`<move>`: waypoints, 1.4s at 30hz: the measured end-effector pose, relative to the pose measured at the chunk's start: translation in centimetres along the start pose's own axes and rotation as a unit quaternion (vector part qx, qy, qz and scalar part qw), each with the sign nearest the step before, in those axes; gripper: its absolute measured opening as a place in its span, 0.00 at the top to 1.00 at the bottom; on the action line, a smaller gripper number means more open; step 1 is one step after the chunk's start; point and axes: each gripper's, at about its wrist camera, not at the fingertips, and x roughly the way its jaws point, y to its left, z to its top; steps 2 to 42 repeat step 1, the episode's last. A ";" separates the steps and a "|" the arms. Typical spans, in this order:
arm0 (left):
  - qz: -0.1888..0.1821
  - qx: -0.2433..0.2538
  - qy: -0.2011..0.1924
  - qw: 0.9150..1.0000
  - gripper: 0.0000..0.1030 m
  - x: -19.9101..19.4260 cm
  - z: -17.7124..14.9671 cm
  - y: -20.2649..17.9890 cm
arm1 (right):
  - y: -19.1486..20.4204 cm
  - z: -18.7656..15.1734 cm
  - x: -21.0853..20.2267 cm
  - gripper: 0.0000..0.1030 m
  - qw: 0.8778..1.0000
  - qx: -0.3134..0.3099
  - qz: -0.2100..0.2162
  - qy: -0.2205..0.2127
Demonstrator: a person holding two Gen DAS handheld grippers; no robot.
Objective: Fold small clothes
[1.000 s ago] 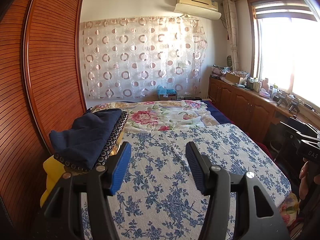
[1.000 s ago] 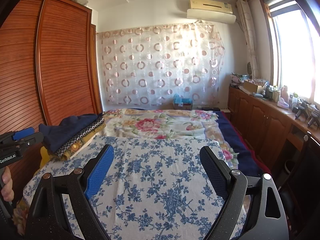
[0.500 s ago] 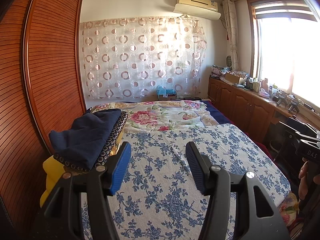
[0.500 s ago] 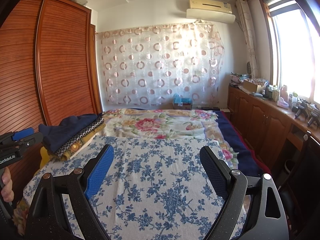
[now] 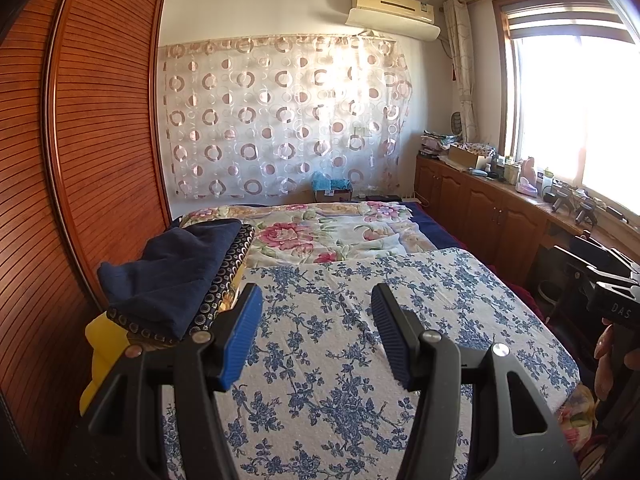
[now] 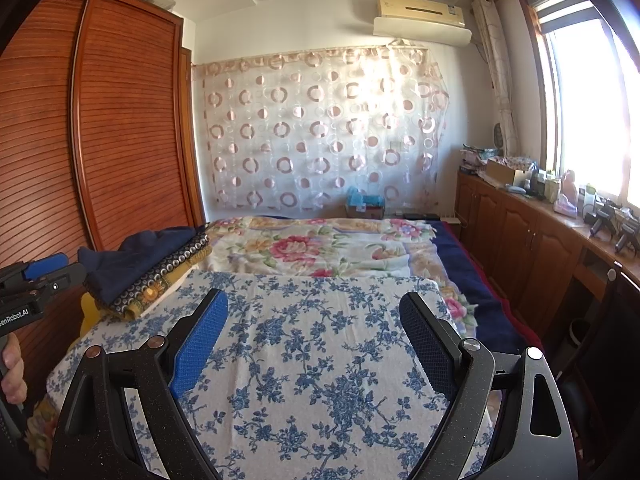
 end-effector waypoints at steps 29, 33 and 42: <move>0.000 0.000 0.000 1.000 0.45 0.0 -0.1 0.0 | 0.0 0.0 0.0 0.13 1.000 0.001 0.000 0.000; 0.000 0.000 0.000 1.000 0.45 0.0 -0.1 0.0 | 0.0 0.0 0.0 0.13 1.000 0.001 0.000 0.000; 0.000 0.000 0.000 1.000 0.45 0.0 -0.1 0.0 | 0.0 0.0 0.0 0.13 1.000 0.001 0.000 0.000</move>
